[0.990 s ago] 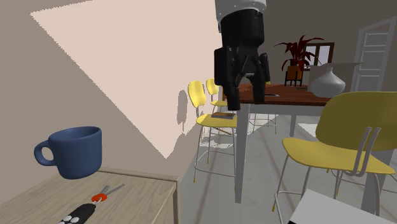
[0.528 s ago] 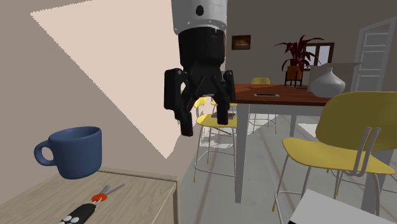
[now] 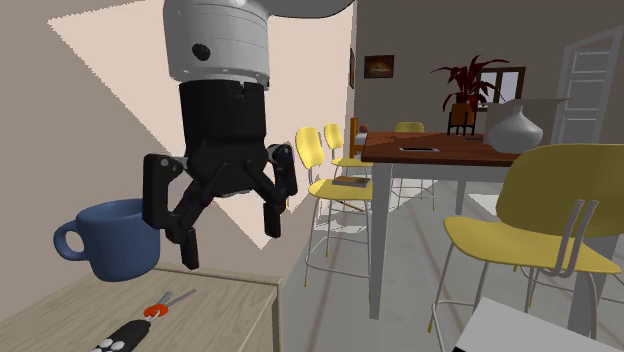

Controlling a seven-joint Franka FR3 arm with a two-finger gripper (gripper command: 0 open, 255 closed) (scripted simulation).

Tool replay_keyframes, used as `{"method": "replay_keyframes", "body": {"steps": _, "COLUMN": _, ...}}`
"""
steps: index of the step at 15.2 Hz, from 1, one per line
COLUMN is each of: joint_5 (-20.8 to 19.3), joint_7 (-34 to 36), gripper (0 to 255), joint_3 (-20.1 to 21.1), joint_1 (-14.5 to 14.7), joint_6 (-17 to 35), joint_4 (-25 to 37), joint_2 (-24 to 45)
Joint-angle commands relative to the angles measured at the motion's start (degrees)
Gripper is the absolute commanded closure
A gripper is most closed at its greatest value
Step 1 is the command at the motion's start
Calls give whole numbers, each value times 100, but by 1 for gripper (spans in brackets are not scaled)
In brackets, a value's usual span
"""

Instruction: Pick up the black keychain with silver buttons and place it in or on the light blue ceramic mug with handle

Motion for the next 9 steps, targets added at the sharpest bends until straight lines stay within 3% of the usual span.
{"method": "replay_keyframes", "body": {"steps": 1, "joint_5": -195, "joint_7": 292, "gripper": 0, "joint_3": 159, "joint_1": 12, "joint_6": 198, "joint_4": 261, "joint_2": 389}}
{"method": "replay_keyframes", "body": {"steps": 9, "joint_5": -1338, "joint_7": 1557, "gripper": 0, "joint_3": 498, "joint_1": 331, "joint_6": 666, "joint_4": 1447, "joint_2": 1988}}
